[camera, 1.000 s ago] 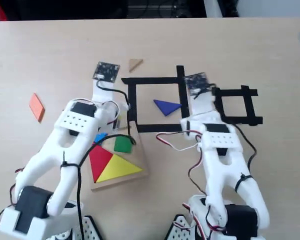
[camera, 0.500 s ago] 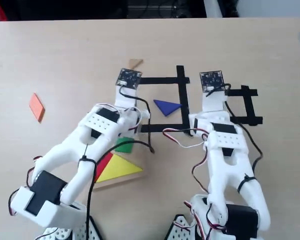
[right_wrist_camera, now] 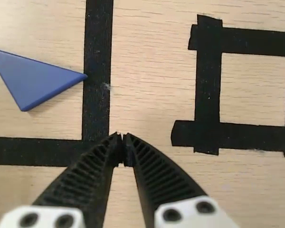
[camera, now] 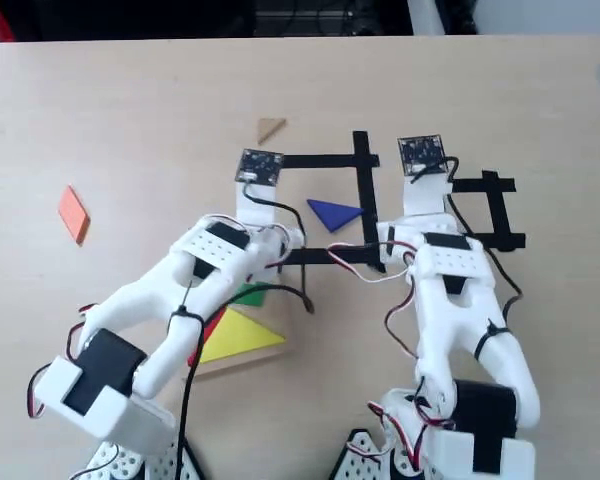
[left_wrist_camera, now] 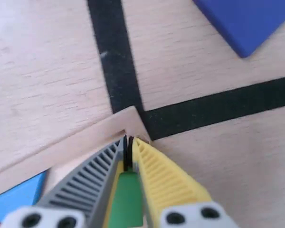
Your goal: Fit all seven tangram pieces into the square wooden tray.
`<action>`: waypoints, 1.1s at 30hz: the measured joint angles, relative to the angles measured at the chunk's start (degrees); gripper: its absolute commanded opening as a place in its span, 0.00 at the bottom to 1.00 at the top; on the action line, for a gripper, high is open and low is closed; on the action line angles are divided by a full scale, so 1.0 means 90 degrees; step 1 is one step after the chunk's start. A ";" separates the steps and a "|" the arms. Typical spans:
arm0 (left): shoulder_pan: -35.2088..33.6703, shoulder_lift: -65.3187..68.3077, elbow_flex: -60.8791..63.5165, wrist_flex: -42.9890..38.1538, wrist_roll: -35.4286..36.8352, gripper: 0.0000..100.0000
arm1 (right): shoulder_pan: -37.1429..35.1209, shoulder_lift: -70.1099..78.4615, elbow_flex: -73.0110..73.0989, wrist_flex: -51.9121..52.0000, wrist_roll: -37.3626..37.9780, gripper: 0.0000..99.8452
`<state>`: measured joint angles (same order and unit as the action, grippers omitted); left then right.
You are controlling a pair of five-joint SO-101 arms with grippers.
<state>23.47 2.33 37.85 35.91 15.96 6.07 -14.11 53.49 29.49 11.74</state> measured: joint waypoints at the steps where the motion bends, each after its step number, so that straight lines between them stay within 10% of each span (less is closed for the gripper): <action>1: 0.0117 0.0000 0.0000 0.0029 -0.0020 0.05 | 0.0000 0.0020 -0.0039 0.0000 0.0000 0.01; 33: 0.0303 0.0361 -0.0596 0.1104 0.0606 0.05 | 0.0000 0.0020 -0.0059 0.0078 0.0000 0.01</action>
<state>26.20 5.58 32.48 45.85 21.41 6.07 -13.93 52.97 30.20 11.74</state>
